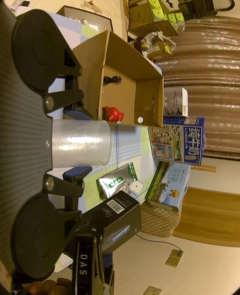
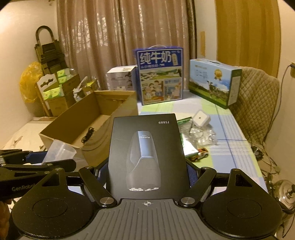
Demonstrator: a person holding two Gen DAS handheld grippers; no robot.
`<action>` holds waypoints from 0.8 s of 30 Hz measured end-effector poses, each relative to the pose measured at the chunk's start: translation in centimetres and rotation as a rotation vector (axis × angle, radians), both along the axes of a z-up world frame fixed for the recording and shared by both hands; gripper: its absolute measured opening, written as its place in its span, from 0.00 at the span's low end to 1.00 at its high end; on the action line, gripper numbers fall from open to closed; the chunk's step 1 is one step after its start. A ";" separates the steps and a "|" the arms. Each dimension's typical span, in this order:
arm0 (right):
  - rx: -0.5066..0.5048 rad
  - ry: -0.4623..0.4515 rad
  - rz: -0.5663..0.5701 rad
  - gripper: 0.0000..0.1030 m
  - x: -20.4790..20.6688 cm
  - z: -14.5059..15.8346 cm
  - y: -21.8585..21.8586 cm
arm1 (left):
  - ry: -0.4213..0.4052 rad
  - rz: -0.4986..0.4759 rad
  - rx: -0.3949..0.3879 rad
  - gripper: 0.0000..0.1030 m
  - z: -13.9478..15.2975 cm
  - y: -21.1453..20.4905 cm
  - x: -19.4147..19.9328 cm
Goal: Organize objects
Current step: 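Carry the cup and FLYCO box over the cardboard box with both tools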
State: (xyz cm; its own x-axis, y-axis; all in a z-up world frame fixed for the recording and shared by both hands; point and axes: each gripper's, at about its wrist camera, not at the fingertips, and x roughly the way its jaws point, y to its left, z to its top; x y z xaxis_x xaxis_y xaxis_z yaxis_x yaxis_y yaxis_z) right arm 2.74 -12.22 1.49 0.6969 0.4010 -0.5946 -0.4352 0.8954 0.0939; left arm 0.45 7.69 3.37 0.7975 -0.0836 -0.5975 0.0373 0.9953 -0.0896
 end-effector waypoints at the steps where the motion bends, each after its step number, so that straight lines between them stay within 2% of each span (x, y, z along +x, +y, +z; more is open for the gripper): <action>1: -0.002 -0.001 0.007 0.74 0.0 0.1 0.3 | -0.002 0.006 -0.003 0.46 0.1 0.3 0.0; 16: 0.010 -0.018 0.087 0.74 0.9 1.4 4.9 | -0.040 0.080 0.007 0.46 2.3 5.1 0.2; 24: 0.026 -0.013 0.142 0.74 2.5 1.9 8.6 | -0.057 0.118 0.026 0.46 3.8 9.0 1.1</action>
State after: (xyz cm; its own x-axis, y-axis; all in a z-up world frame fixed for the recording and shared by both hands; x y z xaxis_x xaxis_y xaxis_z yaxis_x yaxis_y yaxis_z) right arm 5.27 -3.60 3.36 0.6397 0.5110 -0.5741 -0.5583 0.8223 0.1100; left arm 1.51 16.68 7.14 0.8339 0.0278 -0.5512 -0.0760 0.9950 -0.0648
